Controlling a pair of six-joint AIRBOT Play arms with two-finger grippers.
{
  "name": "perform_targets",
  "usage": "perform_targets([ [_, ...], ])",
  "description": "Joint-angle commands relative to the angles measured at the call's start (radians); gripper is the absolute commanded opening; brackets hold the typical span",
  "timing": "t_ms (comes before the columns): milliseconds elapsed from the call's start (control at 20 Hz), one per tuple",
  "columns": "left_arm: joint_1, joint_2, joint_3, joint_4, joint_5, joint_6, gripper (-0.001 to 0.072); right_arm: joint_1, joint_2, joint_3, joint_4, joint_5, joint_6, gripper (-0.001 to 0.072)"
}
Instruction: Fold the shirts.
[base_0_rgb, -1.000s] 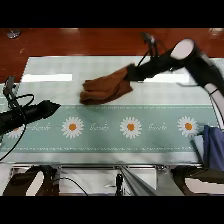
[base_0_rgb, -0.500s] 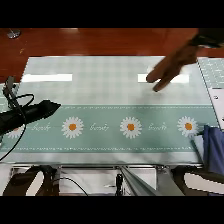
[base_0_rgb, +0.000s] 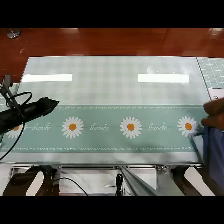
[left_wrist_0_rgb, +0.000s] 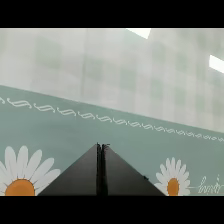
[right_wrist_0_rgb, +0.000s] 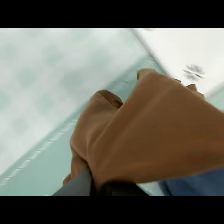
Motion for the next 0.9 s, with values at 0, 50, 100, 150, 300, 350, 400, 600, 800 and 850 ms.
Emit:
perform_targets([
  [0, -0.001, 0.000, 0.000, 0.000, 0.026, 0.000, 0.0021, -0.185, 0.188, -0.209, -0.204, 0.082, 0.014, 0.0026],
  [50, -0.001, 0.000, 0.000, 0.000, 0.030, 0.000, 0.0021, -0.235, 0.229, -0.262, -0.274, 0.081, 0.014, 0.0028],
  [100, -0.001, 0.000, 0.000, 0.000, 0.035, 0.000, 0.0021, -0.279, 0.262, -0.307, -0.314, 0.080, 0.014, 0.0029],
  [150, -0.001, 0.000, 0.000, 0.000, 0.045, 0.000, 0.0021, -0.323, 0.291, -0.354, -0.340, 0.079, 0.001, 0.0064],
  [300, -0.001, 0.000, 0.000, -0.018, 0.097, 0.000, 0.0021, -0.404, 0.316, -0.436, -0.300, 0.067, 0.003, 0.0627],
  [350, -0.001, -0.001, 0.000, -0.034, 0.121, 0.000, 0.0021, -0.405, 0.309, -0.435, -0.247, 0.026, 0.002, 0.0627],
  [400, -0.001, -0.003, 0.000, -0.054, 0.157, 0.001, 0.0021, -0.405, 0.299, -0.426, -0.180, -0.026, 0.002, 0.0626],
  [600, -0.001, -0.046, 0.084, -0.113, 0.234, 0.027, 0.0021, -0.394, 0.191, -0.326, 0.347, -0.319, -0.008, 0.0609],
  [800, -0.023, -0.270, 0.507, -0.130, 0.042, 0.110, 0.0020, -0.016, -0.028, -0.194, 0.738, -0.518, -0.083, 0.0409],
  [850, -0.050, -0.343, 0.641, -0.130, -0.024, 0.112, 0.0020, 0.126, -0.081, -0.170, 0.740, -0.546, -0.149, 0.0030],
])
